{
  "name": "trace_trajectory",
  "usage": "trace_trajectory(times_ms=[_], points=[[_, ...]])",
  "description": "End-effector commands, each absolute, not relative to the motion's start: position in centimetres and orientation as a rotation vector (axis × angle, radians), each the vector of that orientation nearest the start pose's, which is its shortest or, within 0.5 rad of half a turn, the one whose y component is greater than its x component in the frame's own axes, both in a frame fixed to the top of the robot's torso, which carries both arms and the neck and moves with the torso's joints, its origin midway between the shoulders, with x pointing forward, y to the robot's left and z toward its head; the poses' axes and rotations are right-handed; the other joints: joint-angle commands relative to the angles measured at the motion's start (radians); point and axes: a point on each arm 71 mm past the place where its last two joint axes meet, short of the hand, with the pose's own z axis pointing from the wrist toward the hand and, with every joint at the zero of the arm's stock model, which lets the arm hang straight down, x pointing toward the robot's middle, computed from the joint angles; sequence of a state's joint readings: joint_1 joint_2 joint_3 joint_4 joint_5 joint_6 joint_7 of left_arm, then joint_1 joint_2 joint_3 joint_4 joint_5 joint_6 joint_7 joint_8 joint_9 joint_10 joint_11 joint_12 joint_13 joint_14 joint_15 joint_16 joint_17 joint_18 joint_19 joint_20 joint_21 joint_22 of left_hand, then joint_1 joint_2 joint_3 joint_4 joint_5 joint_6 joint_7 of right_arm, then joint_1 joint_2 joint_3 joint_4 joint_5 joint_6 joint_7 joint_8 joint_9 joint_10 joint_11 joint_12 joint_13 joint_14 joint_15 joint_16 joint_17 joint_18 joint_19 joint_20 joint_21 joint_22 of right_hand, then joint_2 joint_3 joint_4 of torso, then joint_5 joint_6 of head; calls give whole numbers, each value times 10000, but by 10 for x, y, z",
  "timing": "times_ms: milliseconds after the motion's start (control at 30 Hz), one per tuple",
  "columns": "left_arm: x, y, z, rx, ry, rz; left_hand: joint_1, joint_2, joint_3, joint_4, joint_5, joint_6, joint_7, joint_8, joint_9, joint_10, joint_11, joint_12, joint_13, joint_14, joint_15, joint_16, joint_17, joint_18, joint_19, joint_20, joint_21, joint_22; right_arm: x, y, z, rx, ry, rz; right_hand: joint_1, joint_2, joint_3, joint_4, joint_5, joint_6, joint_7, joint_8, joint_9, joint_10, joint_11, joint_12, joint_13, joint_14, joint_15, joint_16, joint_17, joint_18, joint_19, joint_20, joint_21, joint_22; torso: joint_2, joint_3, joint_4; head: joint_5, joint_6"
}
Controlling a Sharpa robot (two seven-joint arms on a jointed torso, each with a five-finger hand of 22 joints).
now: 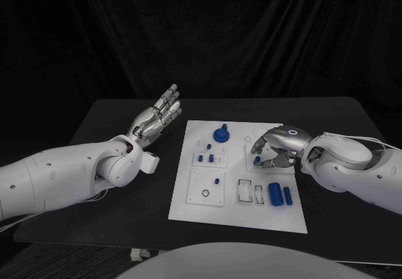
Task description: Assemble the parts on the task board
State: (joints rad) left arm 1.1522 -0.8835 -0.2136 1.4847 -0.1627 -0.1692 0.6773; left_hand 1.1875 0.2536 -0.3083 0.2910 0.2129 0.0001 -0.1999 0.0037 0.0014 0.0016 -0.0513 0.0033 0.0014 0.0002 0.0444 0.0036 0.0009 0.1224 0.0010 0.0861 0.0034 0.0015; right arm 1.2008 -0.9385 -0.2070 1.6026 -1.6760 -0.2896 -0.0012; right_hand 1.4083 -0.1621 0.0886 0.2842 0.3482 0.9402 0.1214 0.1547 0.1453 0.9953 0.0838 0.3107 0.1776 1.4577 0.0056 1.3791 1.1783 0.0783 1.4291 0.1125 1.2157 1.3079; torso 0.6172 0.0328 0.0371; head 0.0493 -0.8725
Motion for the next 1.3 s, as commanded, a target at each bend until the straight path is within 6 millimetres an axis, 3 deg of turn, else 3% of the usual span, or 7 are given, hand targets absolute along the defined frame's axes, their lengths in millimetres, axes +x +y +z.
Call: trace_trajectory(times_ms=[33, 233, 533, 800, 1300], points=[[451, 231, -235, -7995, 13751, -17259, 129, -3, 51, 3, 11, -1, 122, -37, -14, -16, 103, -33, -14, -2, 91, -36, -9, -100, -10, 88, -34, -15, 435, -216, -240, -5090, 17697, 5971, 158, -5, 105, -19, 162, 66, 23, 65, 28, 43, -22, 84, 20, -68, -19, -49, -30, -24, -36, -37, -34, 1625, -1, -1, -2, 8, -2], [452, 231, -235, -7998, 13783, -17325, 171, 3, 68, 0, 64, -1, 314, -37, -14, -16, 194, -33, -14, -2, 145, -36, -9, -126, -10, 122, -34, -15, 435, -214, -242, -5103, 17717, 6004, 411, -13, 244, -36, 592, 149, 36, 129, 69, 34, -15, 125, 41, -77, -11, -62, -50, -19, -46, -33, -63, 1618, -2, 1, 1, 11, -2], [451, 229, -235, -8014, 13874, -17468, 332, 16, 129, -7, 234, -1, 650, -37, -14, -16, 316, -33, -14, -2, 193, -36, -9, -124, -10, 175, -34, -15, 435, -213, -243, -5130, 17737, 6031, 840, -130, 764, -61, 2109, 564, 10, 469, 332, 281, -35, 240, 44, -75, -24, -52, -39, -20, -44, -45, -54, 1622, 0, 0, 3, 8, -2], [452, 228, -236, -8018, 13933, -17556, 497, 22, 187, -11, 391, 27, 813, -28, -5, -16, 406, -33, -14, -2, 251, -36, -9, -131, -10, 224, -34, -15, 435, -213, -243, -5146, 17769, 6030, 964, -181, 922, -128, 2253, 616, 0, 597, 439, 435, -90, 331, 70, -85, -64, -65, -62, -14, -52, -75, -63, 1619, 2, -1, 5, -22, -2], [453, 226, -236, -8037, 14060, -17703, 958, 12, 324, -12, 950, 87, 1090, -11, 12, -16, 504, -33, -14, -2, 292, -36, -9, -82, -10, 319, -34, -15, 430, -214, -241, -5130, 17701, 6147, 1136, -230, 1176, -417, 2303, 912, -104, 1357, 995, 916, -319, 946, 413, -83, -257, -102, -100, -14, -52, -249, -47, 1619, 4, -3, 2, 14, -2]])
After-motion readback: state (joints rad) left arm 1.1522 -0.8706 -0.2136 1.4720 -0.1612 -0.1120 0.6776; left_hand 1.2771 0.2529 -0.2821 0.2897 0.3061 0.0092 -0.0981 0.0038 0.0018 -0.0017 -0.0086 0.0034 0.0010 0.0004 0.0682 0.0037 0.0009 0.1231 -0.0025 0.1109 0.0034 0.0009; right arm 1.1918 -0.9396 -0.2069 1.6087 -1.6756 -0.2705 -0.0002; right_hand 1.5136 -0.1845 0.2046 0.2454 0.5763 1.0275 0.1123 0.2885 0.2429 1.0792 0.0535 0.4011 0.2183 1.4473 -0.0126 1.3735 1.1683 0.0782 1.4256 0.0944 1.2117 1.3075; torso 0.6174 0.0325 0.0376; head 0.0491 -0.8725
